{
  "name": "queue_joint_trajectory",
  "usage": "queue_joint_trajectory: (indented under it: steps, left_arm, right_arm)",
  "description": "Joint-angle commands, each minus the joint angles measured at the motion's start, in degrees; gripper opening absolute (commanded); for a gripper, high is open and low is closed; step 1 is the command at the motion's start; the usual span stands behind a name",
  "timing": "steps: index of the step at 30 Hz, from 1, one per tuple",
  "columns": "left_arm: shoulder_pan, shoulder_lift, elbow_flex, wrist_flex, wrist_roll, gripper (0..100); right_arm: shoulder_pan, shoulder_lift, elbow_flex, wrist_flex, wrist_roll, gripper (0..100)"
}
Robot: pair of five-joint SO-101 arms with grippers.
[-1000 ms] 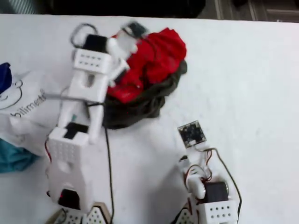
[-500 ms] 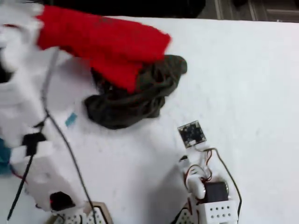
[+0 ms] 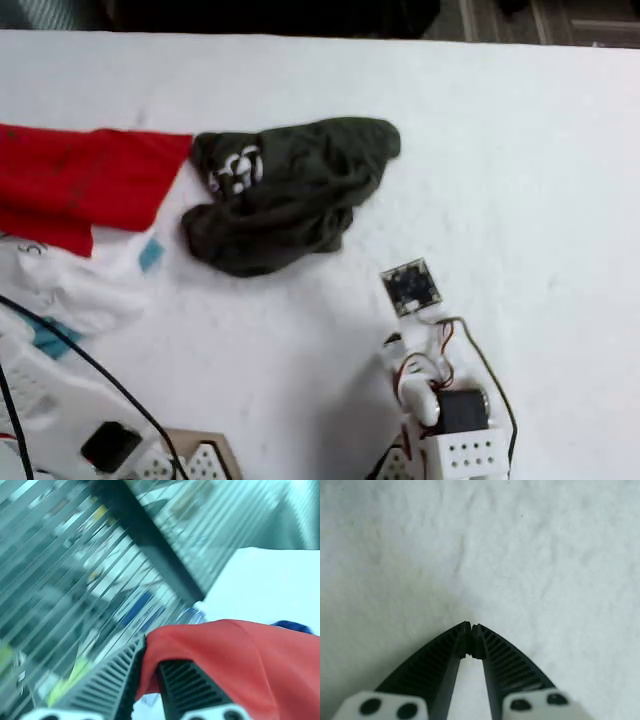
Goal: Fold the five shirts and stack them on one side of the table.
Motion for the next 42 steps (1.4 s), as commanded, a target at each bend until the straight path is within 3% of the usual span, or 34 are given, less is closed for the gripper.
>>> queue_joint_trajectory:
  steps: [1,8,10,15,22,33,37,42]
  left_arm:
    - [-6.20,-0.66,-2.29,-3.08,5.71,2]
    - [-14.73,0.04,-1.76,-5.36,10.02,2]
    - [-14.37,0.13,-0.53,-2.46,8.53,4]
    - [-9.54,-0.13,4.92,8.09,-5.80,20]
    - [-8.84,-3.30,4.84,9.49,-9.58,24]
    - [-6.64,-14.73,5.19,9.58,-9.23,24]
    - [-4.18,-18.24,11.96,9.58,-6.68,24]
    - [0.48,-24.04,32.44,9.67,-13.80,24]
  right_arm:
    - [-0.22,0.04,0.35,0.31,0.09,1.9]
    - [-0.22,0.04,0.35,0.31,0.09,1.9]
    - [-0.22,0.04,0.35,0.31,0.09,1.9]
    - [-0.22,0.04,0.35,0.31,0.09,1.9]
    - [-0.22,0.04,0.35,0.31,0.09,1.9]
    - [-0.22,0.04,0.35,0.31,0.09,1.9]
    - [-0.48,0.04,0.35,0.31,0.09,2.0]
    - [-0.57,0.04,0.35,0.31,0.00,2.0]
